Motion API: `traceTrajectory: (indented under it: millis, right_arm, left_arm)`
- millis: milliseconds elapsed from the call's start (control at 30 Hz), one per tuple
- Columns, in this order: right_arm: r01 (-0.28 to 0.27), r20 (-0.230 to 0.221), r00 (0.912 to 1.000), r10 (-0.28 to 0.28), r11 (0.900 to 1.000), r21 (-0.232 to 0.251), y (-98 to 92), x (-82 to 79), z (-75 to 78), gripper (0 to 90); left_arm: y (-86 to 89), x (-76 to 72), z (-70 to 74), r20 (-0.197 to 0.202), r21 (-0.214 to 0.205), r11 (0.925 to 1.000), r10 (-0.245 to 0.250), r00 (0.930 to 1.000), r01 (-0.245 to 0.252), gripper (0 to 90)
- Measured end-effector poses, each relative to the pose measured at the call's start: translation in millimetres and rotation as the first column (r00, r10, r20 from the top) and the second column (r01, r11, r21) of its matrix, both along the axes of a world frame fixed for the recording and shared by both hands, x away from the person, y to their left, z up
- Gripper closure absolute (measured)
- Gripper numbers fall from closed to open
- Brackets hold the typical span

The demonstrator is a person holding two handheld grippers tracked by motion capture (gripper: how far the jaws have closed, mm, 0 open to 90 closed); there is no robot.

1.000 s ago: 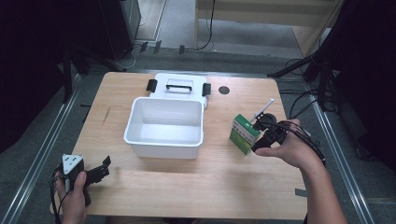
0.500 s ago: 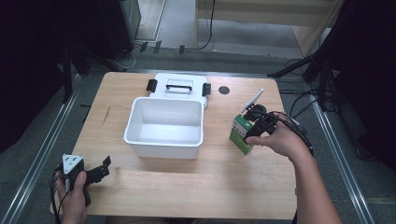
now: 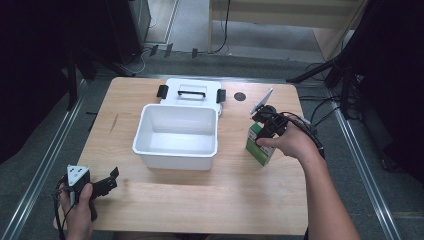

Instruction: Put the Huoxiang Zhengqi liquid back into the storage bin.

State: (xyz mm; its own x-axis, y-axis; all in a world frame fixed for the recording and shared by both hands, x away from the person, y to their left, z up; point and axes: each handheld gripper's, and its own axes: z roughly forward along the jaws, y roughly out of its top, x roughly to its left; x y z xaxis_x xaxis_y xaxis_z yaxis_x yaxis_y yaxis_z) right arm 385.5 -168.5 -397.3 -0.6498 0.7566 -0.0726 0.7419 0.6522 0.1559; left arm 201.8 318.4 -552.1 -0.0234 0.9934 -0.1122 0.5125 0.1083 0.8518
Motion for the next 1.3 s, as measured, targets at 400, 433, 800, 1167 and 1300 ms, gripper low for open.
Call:
traceTrajectory:
  millis: [400, 433, 800, 1167, 1300]
  right_arm:
    - [-0.14, 0.023, 0.9898, 0.141, 0.99, -0.015, 3.2, -4.6, 0.6, 64.9]
    - [-0.171, 0.032, 0.9846, 0.172, 0.9851, -0.019, 3.4, -5.8, 2.1, 64.9]
    - [-0.414, 0.071, 0.907, 0.415, 0.9098, -0.032, 9.4, -23.0, 37.0, 65.2]
    - [-0.526, 0.101, 0.8419, 0.53, 0.848, -0.063, 31.1, -32.9, 81.1, 65.1]
    - [-0.545, 0.117, 0.827, 0.55, 0.8352, -0.075, 39.8, -34.7, 97.1, 65.1]
  left_arm:
    - [0.0, 0.1, 0.1, -0.004, 0.002, 1.0, -0.002, 1.0, 0.002, 1.1]
    - [-0.1, 0.2, 0.1, -0.003, 0.003, 1.0, -0.002, 1.0, 0.002, 1.1]
    - [-0.1, 0.5, 0.1, -0.004, 0.003, 1.0, -0.004, 1.0, 0.004, 1.1]
    - [0.1, 0.7, 0.3, -0.01, 0.0, 1.0, -0.007, 0.9999, 0.007, 1.1]
    - [0.2, 0.7, 0.3, -0.012, 0.002, 1.0, -0.009, 0.9999, 0.009, 1.1]
